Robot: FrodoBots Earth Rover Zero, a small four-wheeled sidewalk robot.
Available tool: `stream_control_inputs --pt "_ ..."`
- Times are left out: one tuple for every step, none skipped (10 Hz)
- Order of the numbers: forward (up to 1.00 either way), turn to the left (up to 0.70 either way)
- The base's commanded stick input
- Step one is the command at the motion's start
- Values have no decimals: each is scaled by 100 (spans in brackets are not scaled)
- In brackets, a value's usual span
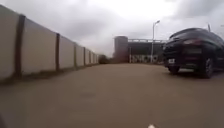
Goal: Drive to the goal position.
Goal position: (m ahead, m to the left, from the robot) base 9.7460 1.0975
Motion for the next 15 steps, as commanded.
stream_control_inputs --pt "70 2" --pt "70 2" --pt "70 2" --pt "70 2" --pt "70 2" --pt "70 2" --pt "70 2" --pt "70 2" --pt "70 2" --pt "70 2" --pt "70 2" --pt "70 2" --pt "70 2" --pt "70 2" --pt "70 1"
